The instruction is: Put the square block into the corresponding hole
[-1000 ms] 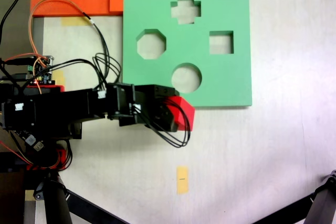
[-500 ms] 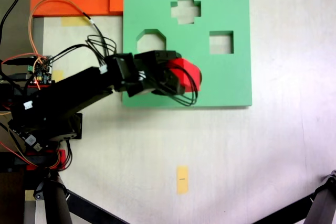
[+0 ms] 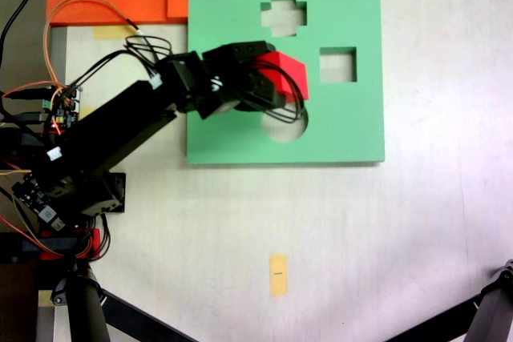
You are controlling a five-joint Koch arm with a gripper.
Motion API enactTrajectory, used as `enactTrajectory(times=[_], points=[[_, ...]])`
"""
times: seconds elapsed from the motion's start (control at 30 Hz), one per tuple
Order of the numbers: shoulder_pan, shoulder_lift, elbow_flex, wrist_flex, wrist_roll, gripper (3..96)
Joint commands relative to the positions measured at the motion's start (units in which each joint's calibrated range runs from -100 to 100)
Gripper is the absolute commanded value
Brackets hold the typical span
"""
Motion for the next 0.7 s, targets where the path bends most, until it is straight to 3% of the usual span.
enactTrajectory(times=[0.03,0.7], points=[[-0.9,2.6,8.0,5.6,0.2,25.7],[-2.1,30.1,32.4,5.3,-0.1,25.7]])
